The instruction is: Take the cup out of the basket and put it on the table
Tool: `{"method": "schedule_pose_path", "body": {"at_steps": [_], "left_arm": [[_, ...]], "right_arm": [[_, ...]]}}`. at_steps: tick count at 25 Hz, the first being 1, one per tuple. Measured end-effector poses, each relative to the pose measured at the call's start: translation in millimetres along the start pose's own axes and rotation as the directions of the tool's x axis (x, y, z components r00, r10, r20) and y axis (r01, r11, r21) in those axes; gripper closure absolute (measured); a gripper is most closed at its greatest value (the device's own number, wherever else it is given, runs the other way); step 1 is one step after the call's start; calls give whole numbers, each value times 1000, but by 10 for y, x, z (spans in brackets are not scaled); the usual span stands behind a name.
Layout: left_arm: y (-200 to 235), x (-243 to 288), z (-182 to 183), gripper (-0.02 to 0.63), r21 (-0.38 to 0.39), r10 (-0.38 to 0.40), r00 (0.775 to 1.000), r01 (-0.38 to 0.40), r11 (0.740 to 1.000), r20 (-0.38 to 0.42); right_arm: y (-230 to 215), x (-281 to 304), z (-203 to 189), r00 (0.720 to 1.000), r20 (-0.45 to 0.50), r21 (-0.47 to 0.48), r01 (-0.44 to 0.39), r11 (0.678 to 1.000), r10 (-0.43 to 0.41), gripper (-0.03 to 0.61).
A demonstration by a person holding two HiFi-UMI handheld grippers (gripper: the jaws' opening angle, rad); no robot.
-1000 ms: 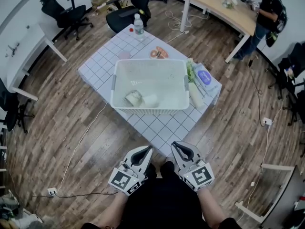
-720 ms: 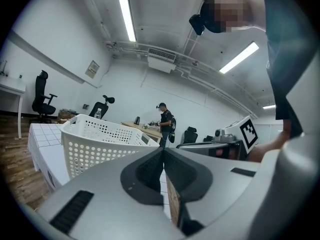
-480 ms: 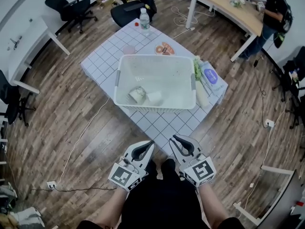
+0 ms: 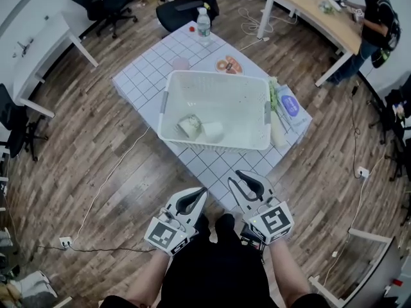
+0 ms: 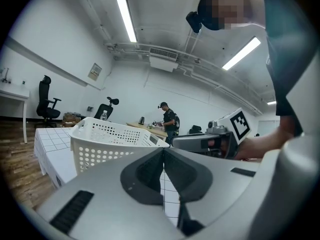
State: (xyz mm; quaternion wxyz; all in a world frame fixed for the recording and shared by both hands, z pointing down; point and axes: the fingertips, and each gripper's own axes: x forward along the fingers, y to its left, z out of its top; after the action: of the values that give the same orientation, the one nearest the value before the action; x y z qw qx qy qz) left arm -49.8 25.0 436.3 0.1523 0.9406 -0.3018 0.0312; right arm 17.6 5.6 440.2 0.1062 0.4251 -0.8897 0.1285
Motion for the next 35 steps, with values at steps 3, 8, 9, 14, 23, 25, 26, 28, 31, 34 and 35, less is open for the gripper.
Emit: {"method": "schedule_pose_path", "body": {"at_steps": [3,8,9,14,23,25,26,28,31,34,35], "left_arm": [[29,4,-4,607,-1,5,1000,-5,1000,-3],[78,3,-7,607,0,11,1000,-11,1000,-1],[86,4,-6,607,1,12,1000,-12,1000,-3],[140,18,12,606,9,17,1000,-17,1000,-10],[275,117,106,607,21,25,1000,-25,999,2],[293,138,119,606,22,25,1000,-25,999,2],[299,145,123,606,22,25,1000,-25,999,1],[315,158,133,606,22,24,1000,-24,999,0],[354,187,146,606,20,25,1000,-25,1000,2],[412,216,156,607,16,27,1000,-27,1000,0],[430,223,158,606,15,28,1000,-28,1000,-1]], "right_arm": [[-40,80,55,1000,-12,-25,-7,1000,7,488],[-131,240,138,999,-32,-68,-16,998,14,479],[-143,273,164,999,-35,-80,-21,997,18,477],[-231,433,306,999,-47,-121,-27,992,22,472],[-449,702,442,998,-64,-154,-25,988,15,460],[-496,765,472,997,-73,-164,-25,986,13,457],[-516,797,486,997,-78,-171,-26,985,13,456],[-554,867,510,996,-92,-183,-33,983,16,451],[-614,980,521,993,-120,-200,-48,979,24,446],[-690,1093,531,989,-147,-217,-57,975,26,443],[-715,1126,536,988,-155,-221,-61,973,27,442]]}}
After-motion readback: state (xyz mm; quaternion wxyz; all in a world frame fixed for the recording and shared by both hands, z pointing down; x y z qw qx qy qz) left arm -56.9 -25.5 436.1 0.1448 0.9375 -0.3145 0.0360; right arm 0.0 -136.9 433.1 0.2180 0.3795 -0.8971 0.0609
